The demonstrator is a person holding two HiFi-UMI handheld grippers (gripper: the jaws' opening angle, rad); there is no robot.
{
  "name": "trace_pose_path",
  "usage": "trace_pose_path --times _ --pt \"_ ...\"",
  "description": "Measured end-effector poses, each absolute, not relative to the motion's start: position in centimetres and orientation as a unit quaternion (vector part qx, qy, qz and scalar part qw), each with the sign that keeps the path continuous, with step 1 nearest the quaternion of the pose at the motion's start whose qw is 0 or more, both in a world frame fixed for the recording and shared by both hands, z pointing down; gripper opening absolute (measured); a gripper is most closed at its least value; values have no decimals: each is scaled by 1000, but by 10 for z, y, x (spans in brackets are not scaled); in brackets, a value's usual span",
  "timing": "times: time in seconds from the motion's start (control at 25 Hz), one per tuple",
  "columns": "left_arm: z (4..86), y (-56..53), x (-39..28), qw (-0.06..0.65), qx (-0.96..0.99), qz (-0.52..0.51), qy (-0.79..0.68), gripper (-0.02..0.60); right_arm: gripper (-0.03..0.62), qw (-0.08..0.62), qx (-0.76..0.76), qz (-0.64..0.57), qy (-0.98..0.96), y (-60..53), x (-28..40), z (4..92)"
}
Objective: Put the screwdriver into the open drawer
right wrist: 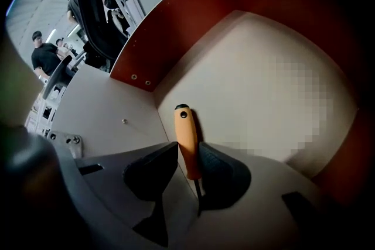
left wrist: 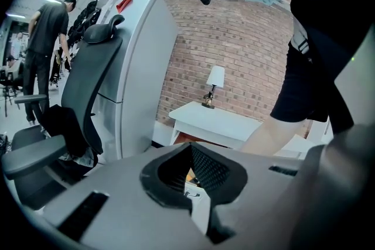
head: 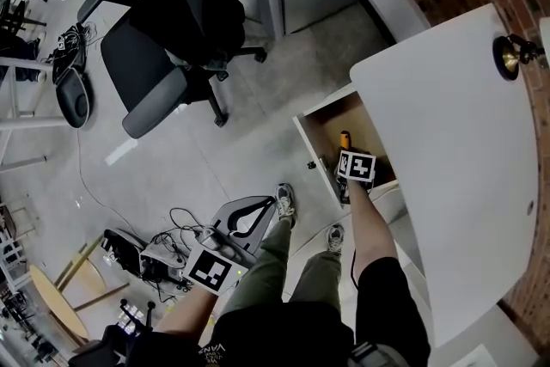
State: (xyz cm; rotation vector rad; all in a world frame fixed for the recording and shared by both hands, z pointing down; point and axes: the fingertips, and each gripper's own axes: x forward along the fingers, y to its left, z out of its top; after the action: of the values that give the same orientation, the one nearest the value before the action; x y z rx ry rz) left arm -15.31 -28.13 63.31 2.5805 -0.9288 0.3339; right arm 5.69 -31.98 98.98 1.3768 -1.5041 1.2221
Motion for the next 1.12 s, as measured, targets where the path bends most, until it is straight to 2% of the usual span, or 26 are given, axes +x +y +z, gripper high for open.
trace_pose_path --times 0.6,0.88,1.12 --pt "626 -276 -146 185 920 113 -327 6 115 336 553 471 -600 -323 54 965" --pt "610 -275 -138 173 924 100 -325 6 84 286 572 446 -626 -322 47 917" --pt "584 -270 -127 156 929 91 -323 6 26 240 572 409 -669 -312 34 851"
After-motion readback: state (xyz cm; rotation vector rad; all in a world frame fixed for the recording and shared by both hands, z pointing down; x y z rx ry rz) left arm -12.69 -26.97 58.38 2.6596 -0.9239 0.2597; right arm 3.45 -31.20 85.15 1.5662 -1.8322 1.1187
